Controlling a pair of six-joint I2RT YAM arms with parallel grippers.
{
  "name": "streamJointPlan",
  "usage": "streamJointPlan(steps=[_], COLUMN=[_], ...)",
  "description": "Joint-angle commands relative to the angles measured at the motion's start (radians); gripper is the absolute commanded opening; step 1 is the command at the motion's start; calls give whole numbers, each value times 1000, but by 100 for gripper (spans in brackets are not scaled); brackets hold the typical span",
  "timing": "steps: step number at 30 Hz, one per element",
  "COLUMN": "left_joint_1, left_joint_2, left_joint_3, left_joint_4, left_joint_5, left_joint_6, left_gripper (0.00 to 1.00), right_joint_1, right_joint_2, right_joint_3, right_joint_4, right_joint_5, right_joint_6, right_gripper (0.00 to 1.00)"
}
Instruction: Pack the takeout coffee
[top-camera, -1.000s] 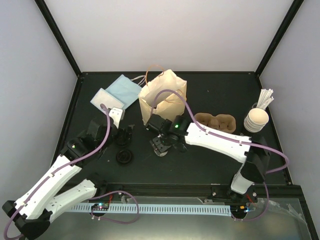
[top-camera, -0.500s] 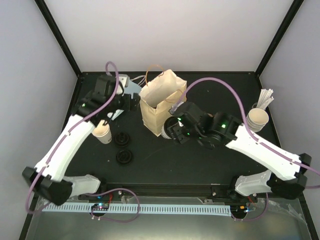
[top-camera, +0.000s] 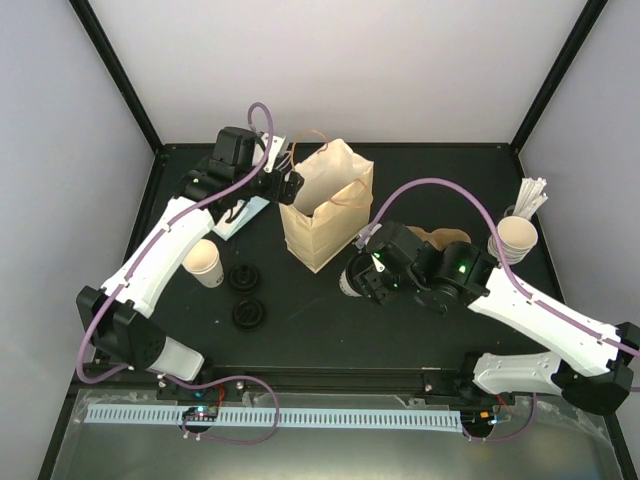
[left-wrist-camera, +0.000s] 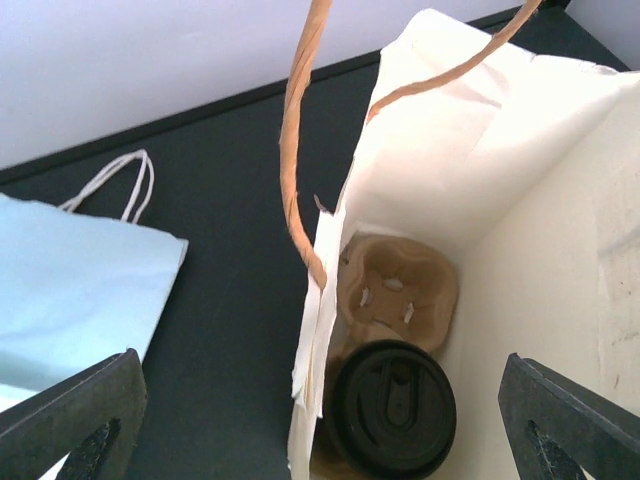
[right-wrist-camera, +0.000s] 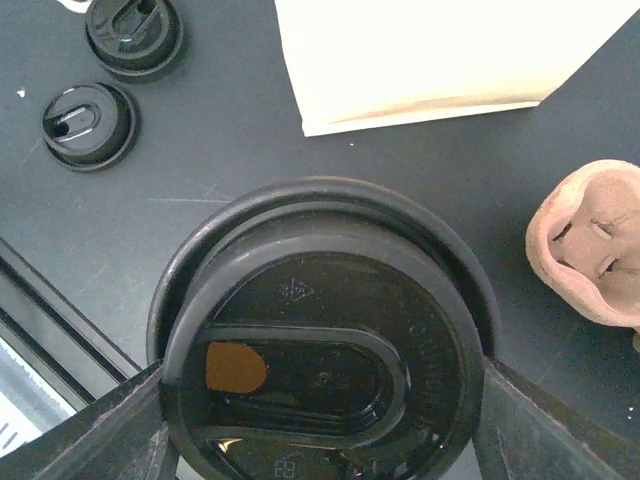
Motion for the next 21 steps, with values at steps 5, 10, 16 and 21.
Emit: streamJointPlan(steps=[5, 10, 16, 21], left_joint_1=[6, 7, 6, 5], left_joint_2=[106, 168, 276, 328], left_joint_3=[135, 196, 299, 344], left_joint_4=[-26, -29, -69, -108], left_joint_5=[32, -21, -18, 18], left_joint_6=[159, 142, 150, 147], left_gripper=[98, 92, 76, 54], right_joint_1=[-4, -4, -4, -5], right_joint_2=[-28, -36, -49, -69], right_joint_3=[-10, 0, 21, 63], right_joint_4=[51, 48, 20, -11], right_joint_5=[-26, -26, -18, 0], right_joint_6=[-41, -49, -52, -61], right_gripper=[76, 76, 76, 75])
